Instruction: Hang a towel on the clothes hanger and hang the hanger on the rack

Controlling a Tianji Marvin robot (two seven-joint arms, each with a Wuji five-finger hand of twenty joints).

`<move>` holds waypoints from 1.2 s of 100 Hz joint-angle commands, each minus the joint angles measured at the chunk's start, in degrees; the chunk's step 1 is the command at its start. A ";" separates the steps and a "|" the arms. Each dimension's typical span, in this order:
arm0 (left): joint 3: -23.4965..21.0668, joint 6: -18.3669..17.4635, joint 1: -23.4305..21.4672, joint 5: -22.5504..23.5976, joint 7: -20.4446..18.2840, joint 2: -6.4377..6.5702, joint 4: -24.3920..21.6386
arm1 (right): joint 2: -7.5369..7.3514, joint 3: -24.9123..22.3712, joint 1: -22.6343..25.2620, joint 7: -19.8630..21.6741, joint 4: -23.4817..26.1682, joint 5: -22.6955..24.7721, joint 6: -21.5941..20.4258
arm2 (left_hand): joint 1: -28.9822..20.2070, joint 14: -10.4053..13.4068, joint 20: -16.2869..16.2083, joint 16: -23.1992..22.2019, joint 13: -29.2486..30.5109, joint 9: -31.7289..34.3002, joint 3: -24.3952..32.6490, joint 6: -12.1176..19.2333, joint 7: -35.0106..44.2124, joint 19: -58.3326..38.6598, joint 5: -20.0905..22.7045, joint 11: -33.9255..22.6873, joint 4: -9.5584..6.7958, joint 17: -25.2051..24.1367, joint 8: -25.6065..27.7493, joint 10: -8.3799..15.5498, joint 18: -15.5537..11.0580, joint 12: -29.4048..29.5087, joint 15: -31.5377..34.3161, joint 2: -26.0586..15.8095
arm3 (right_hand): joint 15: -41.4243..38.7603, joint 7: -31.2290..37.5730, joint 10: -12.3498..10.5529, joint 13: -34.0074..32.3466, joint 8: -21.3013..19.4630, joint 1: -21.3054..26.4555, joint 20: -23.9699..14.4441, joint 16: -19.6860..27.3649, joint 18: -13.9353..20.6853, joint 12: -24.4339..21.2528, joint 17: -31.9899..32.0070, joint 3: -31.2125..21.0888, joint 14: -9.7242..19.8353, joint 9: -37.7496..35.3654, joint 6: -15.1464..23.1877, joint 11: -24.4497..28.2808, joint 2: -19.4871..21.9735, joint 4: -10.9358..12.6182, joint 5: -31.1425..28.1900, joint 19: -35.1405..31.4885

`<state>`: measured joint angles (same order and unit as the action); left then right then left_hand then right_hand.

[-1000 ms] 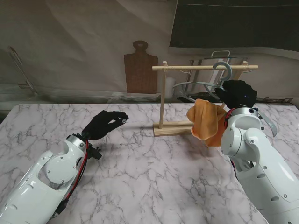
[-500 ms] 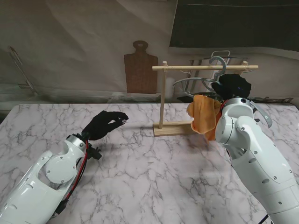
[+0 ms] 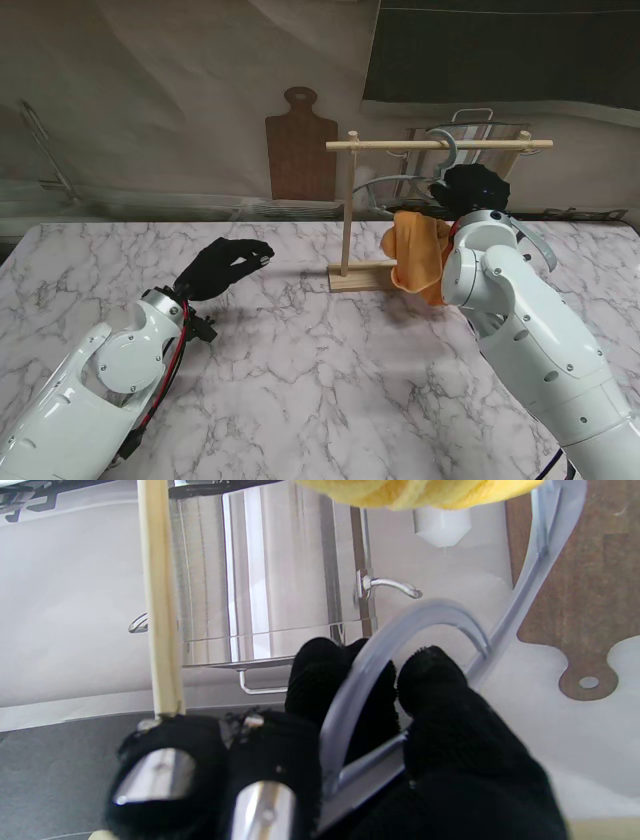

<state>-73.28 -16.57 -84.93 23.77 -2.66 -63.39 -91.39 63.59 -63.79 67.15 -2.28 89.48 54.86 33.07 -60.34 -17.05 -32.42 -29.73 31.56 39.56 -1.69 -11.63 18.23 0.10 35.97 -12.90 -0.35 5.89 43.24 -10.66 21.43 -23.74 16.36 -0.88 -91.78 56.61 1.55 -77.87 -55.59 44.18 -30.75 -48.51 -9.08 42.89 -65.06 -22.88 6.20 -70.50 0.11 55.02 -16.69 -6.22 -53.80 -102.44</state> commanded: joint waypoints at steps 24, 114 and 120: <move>0.01 0.25 -0.16 -0.15 -0.89 0.04 -0.17 | 0.52 2.17 -0.53 -0.03 -1.68 -0.40 -0.02 | 0.19 0.98 -1.22 -0.91 0.53 0.47 -0.15 1.52 0.27 -38.02 0.81 -0.63 1.11 -0.31 0.19 0.73 0.69 -0.71 0.30 -3.28 | -0.23 1.20 6.07 2.09 -1.70 0.98 1.53 1.50 -2.23 0.13 -0.17 1.99 3.51 -3.85 -0.74 3.74 3.69 0.50 3.16 -2.73; -0.10 1.53 -0.06 1.26 0.89 -0.27 -0.22 | -0.99 -7.84 11.85 -0.12 8.97 13.29 -3.77 | 0.41 1.91 2.18 2.12 -4.09 -2.92 -0.24 0.59 -1.95 -28.83 -2.03 2.36 1.26 -2.38 -0.77 0.38 -0.22 1.46 -3.44 -3.63 | 63.18 -29.95 7.61 27.38 13.14 -14.30 2.38 18.29 -13.61 -17.22 42.62 12.11 -14.94 27.39 -1.73 -24.05 9.66 3.47 17.16 34.82; -0.33 1.55 -0.19 1.38 1.14 -0.31 -0.50 | -0.97 -10.00 13.88 -0.94 10.64 14.04 -4.30 | 0.45 1.96 1.93 2.08 -3.99 -3.01 -0.22 0.56 -2.16 -28.97 -2.13 2.35 1.24 -2.21 -0.87 0.43 -0.23 1.44 -3.31 -3.63 | 63.90 -30.32 7.21 28.95 13.27 -14.33 2.10 18.40 -13.34 -17.28 43.76 12.12 -15.27 28.03 -1.65 -24.17 9.98 3.48 17.92 34.92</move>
<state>-73.41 -15.29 -84.97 25.02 -1.21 -63.51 -91.38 63.10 -72.25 79.00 -2.09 98.59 68.03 28.86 -60.32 -16.47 -30.46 -28.12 29.14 37.95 -1.69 -11.62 17.26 0.10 34.91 -11.15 -0.35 3.77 43.24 -10.66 21.43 -23.13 13.52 -0.88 -29.34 27.54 9.08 -51.28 -42.96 31.51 -28.67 -30.78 -21.46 25.88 -23.16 -11.90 -7.47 -44.14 -0.64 31.94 -9.02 -3.28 -38.47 -67.98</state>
